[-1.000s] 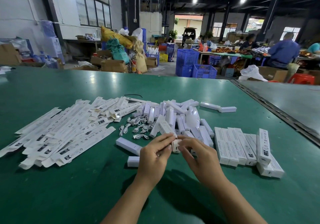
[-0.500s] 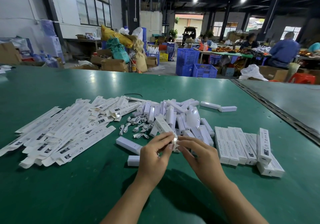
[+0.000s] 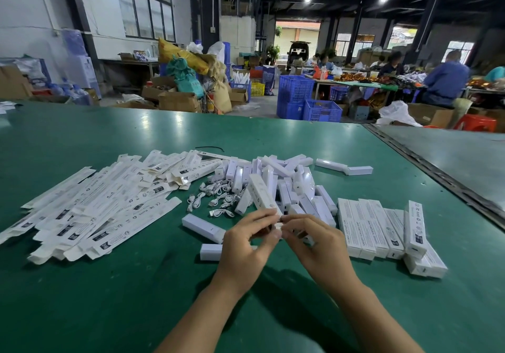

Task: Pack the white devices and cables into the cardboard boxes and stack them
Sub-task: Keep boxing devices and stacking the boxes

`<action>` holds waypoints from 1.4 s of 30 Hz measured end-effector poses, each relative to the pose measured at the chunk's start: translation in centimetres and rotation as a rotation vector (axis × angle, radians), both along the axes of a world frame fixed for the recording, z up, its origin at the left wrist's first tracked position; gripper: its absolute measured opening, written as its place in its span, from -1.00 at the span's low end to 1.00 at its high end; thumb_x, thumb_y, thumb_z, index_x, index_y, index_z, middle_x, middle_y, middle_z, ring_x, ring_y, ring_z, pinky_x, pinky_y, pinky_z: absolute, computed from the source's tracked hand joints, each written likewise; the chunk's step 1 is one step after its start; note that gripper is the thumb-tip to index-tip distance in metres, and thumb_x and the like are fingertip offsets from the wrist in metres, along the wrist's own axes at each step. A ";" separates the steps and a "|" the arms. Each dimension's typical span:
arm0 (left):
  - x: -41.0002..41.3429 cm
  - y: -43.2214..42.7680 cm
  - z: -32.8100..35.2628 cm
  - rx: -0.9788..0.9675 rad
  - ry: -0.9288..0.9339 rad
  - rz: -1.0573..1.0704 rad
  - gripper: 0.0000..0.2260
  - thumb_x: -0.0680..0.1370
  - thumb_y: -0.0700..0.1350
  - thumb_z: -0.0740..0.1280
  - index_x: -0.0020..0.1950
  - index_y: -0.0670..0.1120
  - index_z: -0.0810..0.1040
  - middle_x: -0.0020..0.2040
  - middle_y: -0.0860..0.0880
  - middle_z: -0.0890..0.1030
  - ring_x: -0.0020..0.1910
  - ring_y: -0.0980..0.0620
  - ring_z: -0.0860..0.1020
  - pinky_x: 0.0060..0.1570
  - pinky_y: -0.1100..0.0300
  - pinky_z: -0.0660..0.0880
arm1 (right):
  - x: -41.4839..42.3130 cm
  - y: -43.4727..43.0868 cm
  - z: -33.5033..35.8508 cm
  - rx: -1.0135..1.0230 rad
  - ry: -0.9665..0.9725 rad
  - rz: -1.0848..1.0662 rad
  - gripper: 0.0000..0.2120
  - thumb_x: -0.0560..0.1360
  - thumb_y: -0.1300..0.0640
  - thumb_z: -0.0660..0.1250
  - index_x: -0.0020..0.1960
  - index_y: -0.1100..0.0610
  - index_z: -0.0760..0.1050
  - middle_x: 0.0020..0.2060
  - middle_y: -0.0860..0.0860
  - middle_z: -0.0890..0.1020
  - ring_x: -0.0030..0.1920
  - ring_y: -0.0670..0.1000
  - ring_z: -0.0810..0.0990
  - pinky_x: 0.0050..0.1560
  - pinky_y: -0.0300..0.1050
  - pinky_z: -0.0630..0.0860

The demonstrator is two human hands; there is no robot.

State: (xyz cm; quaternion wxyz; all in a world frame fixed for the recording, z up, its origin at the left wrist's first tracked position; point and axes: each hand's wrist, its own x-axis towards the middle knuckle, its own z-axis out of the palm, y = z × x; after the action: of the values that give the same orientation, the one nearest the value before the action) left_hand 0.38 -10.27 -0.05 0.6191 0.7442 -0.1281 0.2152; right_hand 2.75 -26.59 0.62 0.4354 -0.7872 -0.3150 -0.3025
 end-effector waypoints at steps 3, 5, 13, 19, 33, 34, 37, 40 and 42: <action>0.0 0.1 0.0 0.029 -0.010 -0.004 -0.81 0.50 -0.05 0.42 0.08 0.18 0.67 0.17 0.26 0.63 0.22 0.18 0.58 0.21 0.10 0.54 | -0.1 0.1 0.0 0.089 0.147 0.005 -0.73 0.41 0.24 0.53 -0.09 -0.09 0.56 -0.13 -0.23 0.68 -0.17 -0.15 0.65 -0.16 -0.25 0.55; 0.1 0.2 -0.1 0.042 -0.020 0.003 -0.83 0.51 -0.07 0.41 0.05 0.15 0.68 0.15 0.27 0.64 0.21 0.19 0.59 0.21 0.11 0.54 | -0.2 0.4 -0.1 0.133 0.196 0.009 -0.71 0.40 0.22 0.54 -0.09 -0.13 0.55 -0.17 -0.22 0.67 -0.19 -0.12 0.65 -0.18 -0.29 0.53; 0.4 0.6 1.0 -0.330 0.056 -0.132 -0.84 0.51 -0.14 0.34 -0.09 0.02 0.73 0.08 0.03 0.70 0.16 0.07 0.63 0.04 0.26 0.53 | -0.3 0.4 -0.4 0.139 0.229 0.018 -0.48 0.47 0.30 0.34 0.23 -0.26 0.43 0.13 -0.10 0.59 -0.18 -0.06 0.62 -0.14 -0.35 0.51; 0.7 3.3 2.0 -0.712 0.212 -0.375 -0.87 0.50 -0.09 0.38 -0.12 -0.07 0.72 -0.01 -0.13 0.70 -0.14 -0.04 0.60 -0.23 0.21 0.55 | 0.6 -0.2 -0.5 -0.062 0.231 -0.306 -0.57 0.46 0.11 0.48 0.29 -0.10 0.50 0.26 -0.21 0.49 -0.33 -0.15 0.50 -0.11 0.00 0.60; 1.3 1.9 0.2 -0.383 0.212 -0.046 -0.71 0.38 0.03 0.47 0.07 -0.01 0.64 -0.03 0.07 0.73 -0.03 0.14 0.68 -0.13 0.31 0.57 | -0.5 1.3 -0.8 -0.054 0.277 -0.217 -0.57 0.50 -0.23 0.27 0.29 -0.05 0.50 0.03 -0.19 0.59 -0.27 -0.28 0.39 -0.17 -0.17 0.45; 1.6 2.2 0.3 -0.466 0.203 0.014 -0.70 0.37 0.04 0.46 0.07 -0.01 0.63 -0.04 0.08 0.73 -0.05 0.14 0.68 -0.15 0.29 0.59 | -0.5 1.5 -0.8 -0.026 0.257 -0.245 -0.64 0.53 -0.17 0.28 0.25 -0.03 0.48 -0.01 -0.17 0.57 -0.27 -0.27 0.38 -0.18 -0.17 0.40; 2.4 3.2 0.4 -0.728 0.184 0.144 -0.70 0.42 0.01 0.43 0.11 -0.05 0.57 -0.03 0.01 0.73 -0.01 0.04 0.69 -0.09 0.24 0.60 | -0.5 2.2 -1.2 -0.087 0.238 -0.295 -0.85 0.55 -0.01 0.35 0.08 -0.01 0.48 -0.12 -0.23 0.49 -0.27 -0.18 0.44 -0.18 -0.11 0.44; 2.8 3.8 0.5 -0.830 0.193 0.254 -0.86 0.57 -0.05 0.37 0.09 -0.03 0.52 -0.02 -0.05 0.70 -0.10 0.03 0.70 -0.11 0.20 0.60 | -0.7 2.8 -1.8 -0.297 0.264 -0.136 -0.78 0.56 -0.06 0.31 0.16 -0.01 0.53 0.02 -0.18 0.55 -0.06 -0.14 0.54 0.02 -0.12 0.52; 2.9 3.8 0.3 -0.833 0.196 0.316 -0.93 0.61 -0.06 0.34 0.04 -0.03 0.50 -0.08 -0.02 0.68 -0.20 0.08 0.70 -0.16 0.21 0.59 | -0.6 3.4 -2.2 -0.462 0.290 -0.023 -0.58 0.57 -0.16 0.25 0.38 -0.04 0.42 0.26 -0.15 0.49 0.24 -0.13 0.46 0.26 -0.23 0.39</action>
State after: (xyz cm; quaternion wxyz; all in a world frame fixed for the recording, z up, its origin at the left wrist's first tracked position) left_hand 3.24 -6.44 0.29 0.8346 0.4589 0.1437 0.2688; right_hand 2.12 -23.24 -1.60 0.2814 -0.9043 -0.3012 -0.1114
